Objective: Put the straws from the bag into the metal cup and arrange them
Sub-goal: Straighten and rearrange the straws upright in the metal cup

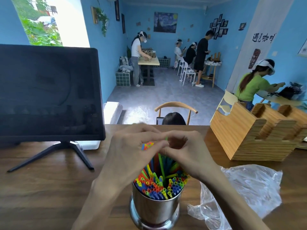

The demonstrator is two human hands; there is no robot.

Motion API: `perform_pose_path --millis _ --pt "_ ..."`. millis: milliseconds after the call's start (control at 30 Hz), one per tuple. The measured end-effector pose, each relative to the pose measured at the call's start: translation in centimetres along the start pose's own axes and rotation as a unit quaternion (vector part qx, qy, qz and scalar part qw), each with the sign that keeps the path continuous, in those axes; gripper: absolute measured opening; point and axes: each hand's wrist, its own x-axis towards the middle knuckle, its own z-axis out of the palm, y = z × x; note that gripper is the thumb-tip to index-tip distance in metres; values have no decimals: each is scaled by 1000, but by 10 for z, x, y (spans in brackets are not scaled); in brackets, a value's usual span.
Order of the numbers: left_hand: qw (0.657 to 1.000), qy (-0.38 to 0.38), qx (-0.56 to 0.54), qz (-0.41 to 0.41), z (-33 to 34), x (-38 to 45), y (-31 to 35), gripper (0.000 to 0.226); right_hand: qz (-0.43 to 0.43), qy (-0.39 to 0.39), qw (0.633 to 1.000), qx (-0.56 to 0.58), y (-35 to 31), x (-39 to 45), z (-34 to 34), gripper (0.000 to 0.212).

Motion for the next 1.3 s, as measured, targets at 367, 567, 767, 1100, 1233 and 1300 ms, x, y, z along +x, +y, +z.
perform_pose_path --millis 367,567,767,1100,1233,1300 --pt "996 -72 47 39 8 -8 -2 18 30 -9 997 -64 7 -3 -2 71" --pt "991 -90 84 59 9 -12 -9 21 33 -72 996 28 11 -2 -33 63" --pt "979 -194 59 -29 5 -15 -12 21 86 11 989 117 28 -4 -57 34" --pt "991 -77 -23 -103 13 -12 -10 13 174 -61 981 67 47 -8 -35 34" --pt "973 -140 -52 -176 18 -15 -22 18 179 -47 980 78 45 -5 -23 35" --pt "968 -162 -54 -186 18 -15 -26 20 178 -32 978 102 45 -4 -21 34"
